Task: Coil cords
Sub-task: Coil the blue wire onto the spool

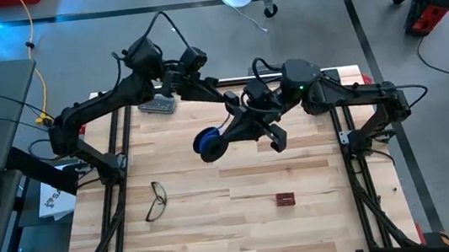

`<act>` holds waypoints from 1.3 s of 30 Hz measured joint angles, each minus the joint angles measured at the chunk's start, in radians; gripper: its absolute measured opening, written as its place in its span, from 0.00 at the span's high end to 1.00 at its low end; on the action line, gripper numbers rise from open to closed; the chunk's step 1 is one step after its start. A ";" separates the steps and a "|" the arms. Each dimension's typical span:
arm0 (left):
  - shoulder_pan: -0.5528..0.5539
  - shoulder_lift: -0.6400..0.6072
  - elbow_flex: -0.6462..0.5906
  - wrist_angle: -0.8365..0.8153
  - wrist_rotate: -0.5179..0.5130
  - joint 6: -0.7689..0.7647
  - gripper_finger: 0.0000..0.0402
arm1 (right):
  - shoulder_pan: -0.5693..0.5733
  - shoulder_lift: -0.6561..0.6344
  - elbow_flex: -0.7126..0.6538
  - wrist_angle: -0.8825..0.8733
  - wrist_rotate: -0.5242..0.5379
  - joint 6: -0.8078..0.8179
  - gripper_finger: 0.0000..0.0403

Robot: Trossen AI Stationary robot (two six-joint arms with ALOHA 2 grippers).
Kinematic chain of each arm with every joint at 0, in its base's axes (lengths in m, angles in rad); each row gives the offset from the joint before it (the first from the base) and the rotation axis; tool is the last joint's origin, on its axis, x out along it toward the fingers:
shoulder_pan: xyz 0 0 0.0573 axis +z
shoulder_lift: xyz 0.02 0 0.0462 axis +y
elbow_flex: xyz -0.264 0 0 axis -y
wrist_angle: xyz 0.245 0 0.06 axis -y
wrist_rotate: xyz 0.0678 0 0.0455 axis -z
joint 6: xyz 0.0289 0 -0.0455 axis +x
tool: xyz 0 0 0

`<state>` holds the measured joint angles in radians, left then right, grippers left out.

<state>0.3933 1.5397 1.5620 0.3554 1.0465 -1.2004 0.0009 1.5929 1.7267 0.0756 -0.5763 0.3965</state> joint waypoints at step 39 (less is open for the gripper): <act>-0.149 -0.227 -0.263 -0.234 -0.594 0.646 0.64 | -0.145 -0.004 0.000 0.242 -0.066 0.053 1.00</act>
<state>0.2445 1.3125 1.2992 0.1212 0.4528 -0.5539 -0.1438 1.5885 1.7267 0.3179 -0.6420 0.4497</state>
